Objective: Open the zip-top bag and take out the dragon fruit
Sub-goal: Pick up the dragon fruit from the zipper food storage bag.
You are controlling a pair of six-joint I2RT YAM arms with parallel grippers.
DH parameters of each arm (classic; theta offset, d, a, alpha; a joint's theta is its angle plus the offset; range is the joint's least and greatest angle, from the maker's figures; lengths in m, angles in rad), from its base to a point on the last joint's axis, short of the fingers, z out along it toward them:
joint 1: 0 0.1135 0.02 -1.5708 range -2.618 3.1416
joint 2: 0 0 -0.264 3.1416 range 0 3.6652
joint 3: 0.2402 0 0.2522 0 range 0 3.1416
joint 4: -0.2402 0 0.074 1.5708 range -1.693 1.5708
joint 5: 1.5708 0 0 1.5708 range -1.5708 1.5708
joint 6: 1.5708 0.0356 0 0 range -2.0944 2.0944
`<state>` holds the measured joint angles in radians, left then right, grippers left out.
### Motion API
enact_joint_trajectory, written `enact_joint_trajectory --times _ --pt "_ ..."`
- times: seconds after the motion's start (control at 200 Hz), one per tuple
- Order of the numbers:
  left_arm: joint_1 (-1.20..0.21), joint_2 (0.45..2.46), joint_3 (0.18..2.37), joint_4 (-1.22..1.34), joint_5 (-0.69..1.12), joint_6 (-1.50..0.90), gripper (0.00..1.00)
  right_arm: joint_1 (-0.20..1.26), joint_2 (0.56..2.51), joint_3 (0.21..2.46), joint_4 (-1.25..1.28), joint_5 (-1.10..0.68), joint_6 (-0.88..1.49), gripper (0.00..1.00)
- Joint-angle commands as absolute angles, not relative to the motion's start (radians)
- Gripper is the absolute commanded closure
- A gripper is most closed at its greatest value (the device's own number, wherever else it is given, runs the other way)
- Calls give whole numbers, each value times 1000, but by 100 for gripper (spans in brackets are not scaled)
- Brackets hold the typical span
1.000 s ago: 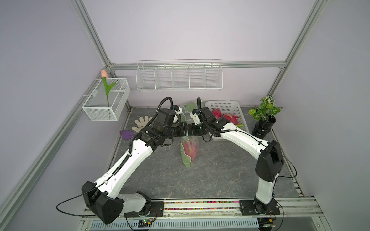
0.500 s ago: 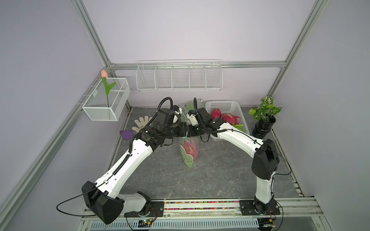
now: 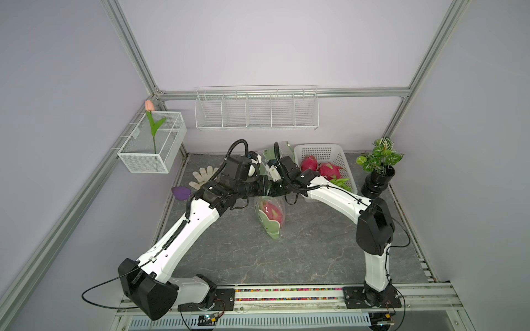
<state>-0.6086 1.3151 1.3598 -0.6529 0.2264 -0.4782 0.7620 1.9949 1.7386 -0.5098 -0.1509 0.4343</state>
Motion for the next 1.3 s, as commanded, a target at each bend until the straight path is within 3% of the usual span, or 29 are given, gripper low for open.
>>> enact_joint_trajectory --times 0.0,0.24,0.345,1.295 --pt "-607 1314 1382 -621 247 -479 100 764 2019 1749 -500 -136 422 61" --pt "-603 1312 1375 -629 217 -486 100 765 1979 1744 -500 -150 391 87" --pt "-589 1308 1364 -631 199 -504 100 765 1942 1728 -491 -162 378 93" --pt "-518 1287 1301 -640 155 -564 100 765 1629 1557 -364 -230 313 93"
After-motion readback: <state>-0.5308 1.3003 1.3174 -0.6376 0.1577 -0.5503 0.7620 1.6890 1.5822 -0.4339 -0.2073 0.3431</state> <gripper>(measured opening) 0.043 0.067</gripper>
